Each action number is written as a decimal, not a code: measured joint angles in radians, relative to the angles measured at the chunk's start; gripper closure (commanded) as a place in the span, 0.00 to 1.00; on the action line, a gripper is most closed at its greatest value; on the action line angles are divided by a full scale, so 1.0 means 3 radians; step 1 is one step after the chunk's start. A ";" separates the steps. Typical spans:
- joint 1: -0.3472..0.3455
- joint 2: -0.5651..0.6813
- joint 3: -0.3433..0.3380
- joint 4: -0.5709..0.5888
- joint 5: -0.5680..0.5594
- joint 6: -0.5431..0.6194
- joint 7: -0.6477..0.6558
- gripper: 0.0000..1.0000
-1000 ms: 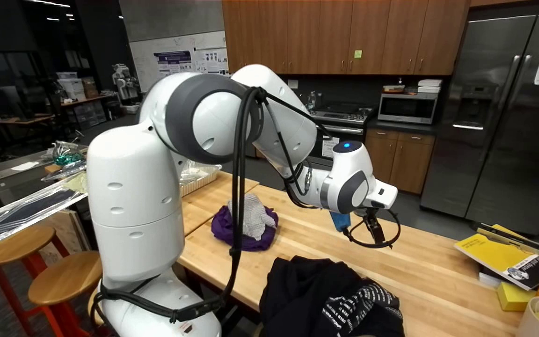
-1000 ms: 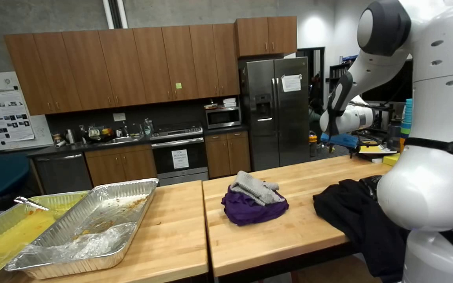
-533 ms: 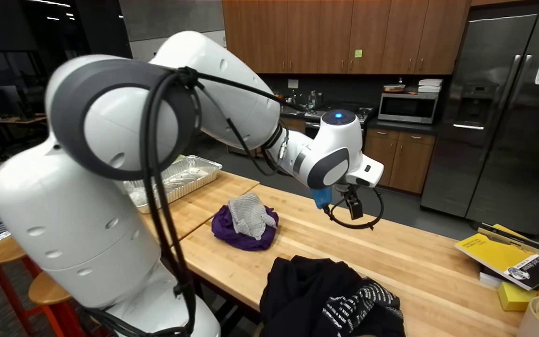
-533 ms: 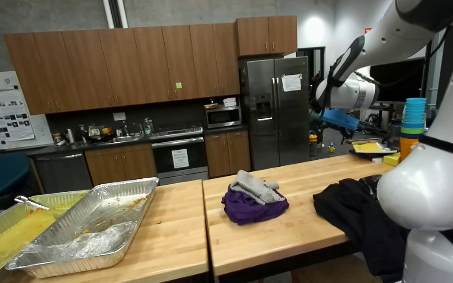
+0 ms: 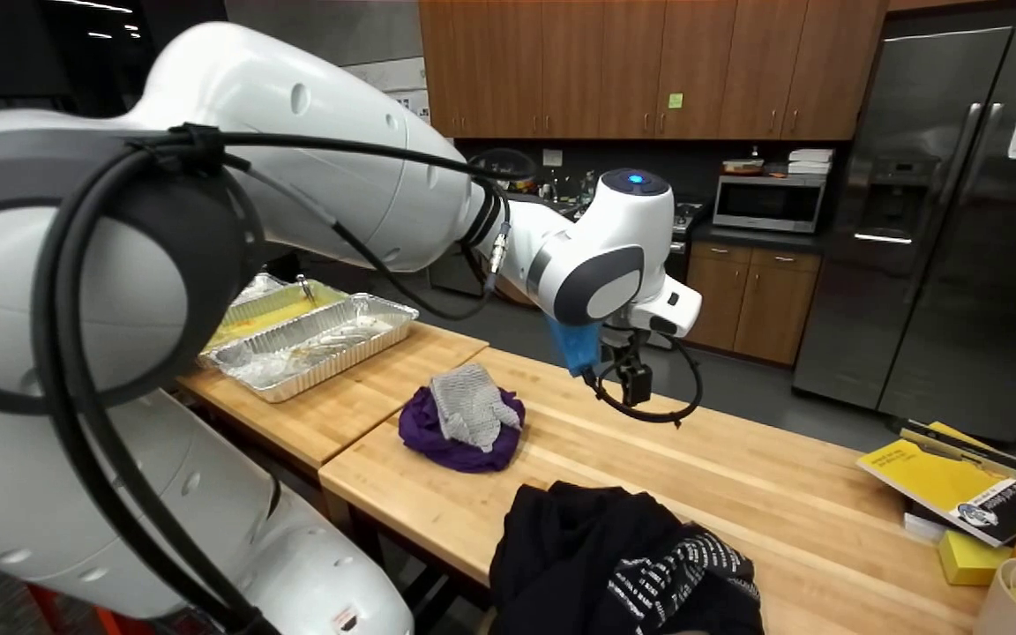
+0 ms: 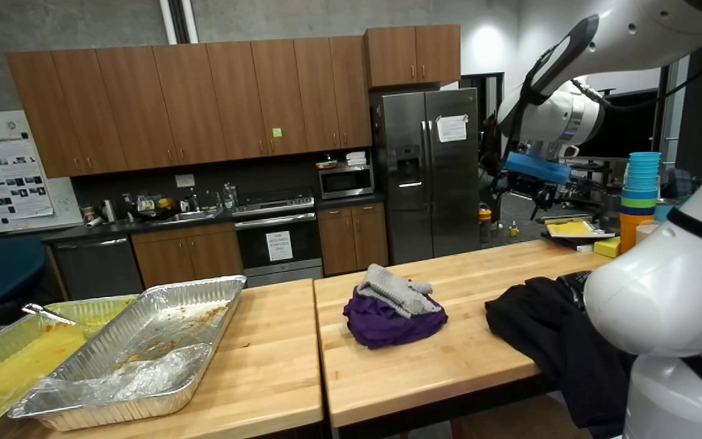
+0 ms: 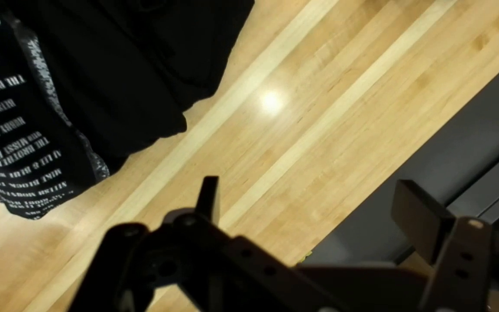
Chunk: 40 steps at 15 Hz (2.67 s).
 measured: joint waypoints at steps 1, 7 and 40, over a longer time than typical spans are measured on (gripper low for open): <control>0.0000 -0.0007 0.0023 -0.0001 0.0000 -0.0085 -0.0007 0.00; -0.0044 0.0062 0.0145 -0.0109 -0.0049 -0.0481 -0.0008 0.00; -0.0501 0.0870 0.0116 -0.0621 -0.0852 0.0198 0.0247 0.00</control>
